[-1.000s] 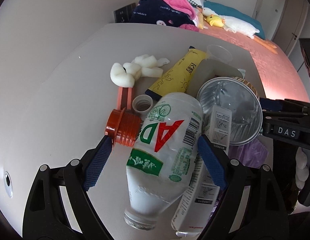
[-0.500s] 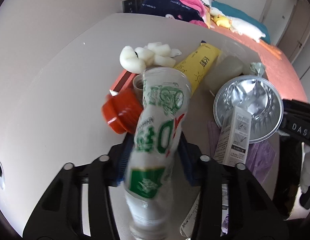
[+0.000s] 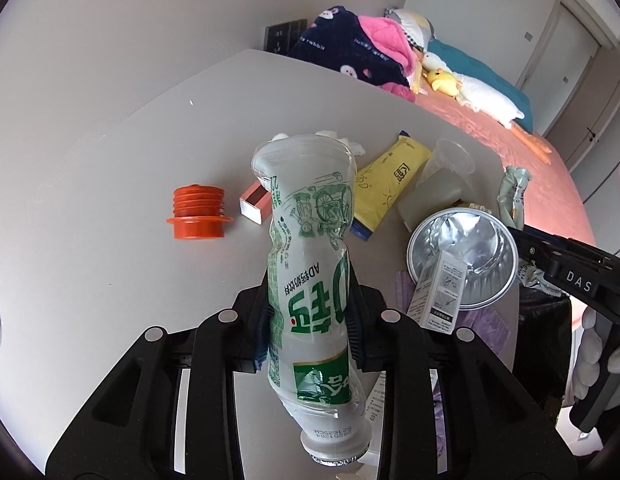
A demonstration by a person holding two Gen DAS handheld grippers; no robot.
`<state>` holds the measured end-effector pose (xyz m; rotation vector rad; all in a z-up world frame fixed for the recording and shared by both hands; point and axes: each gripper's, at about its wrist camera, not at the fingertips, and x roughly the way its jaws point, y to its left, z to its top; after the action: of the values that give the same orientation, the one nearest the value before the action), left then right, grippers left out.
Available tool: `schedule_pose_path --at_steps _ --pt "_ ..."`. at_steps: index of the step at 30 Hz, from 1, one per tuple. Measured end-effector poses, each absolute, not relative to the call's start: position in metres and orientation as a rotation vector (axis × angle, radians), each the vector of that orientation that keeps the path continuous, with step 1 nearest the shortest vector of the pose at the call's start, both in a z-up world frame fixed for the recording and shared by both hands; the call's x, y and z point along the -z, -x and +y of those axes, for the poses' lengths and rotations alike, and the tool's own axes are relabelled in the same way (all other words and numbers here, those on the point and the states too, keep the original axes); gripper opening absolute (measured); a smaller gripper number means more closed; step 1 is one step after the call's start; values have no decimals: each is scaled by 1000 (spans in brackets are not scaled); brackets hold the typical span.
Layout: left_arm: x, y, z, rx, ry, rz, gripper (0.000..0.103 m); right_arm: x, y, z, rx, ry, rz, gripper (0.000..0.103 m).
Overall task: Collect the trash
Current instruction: 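Carry the bottle and wrapper over the black trash bag with both tools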
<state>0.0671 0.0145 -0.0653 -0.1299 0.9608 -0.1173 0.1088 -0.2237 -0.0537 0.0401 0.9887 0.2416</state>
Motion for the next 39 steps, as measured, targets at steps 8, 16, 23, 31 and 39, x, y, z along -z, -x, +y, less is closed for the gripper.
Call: schedule_pose_path --at_steps 8,16,23,31,39 --pt "47 -57 8 129 143 932 30 34 -95 -232 -256 -62 947 29" --pt "34 -46 -7 165 142 918 30 20 -79 -243 -262 -81 914 29" --pt "21 -45 -29 232 134 902 30 7 -62 -257 -264 -104 886 29" --pt "9 -53 -67 338 128 888 30 -7 -47 -287 -232 -131 852 29" --pt "4 -59 -119 442 75 887 30 -14 -33 -324 -170 -159 832 29"
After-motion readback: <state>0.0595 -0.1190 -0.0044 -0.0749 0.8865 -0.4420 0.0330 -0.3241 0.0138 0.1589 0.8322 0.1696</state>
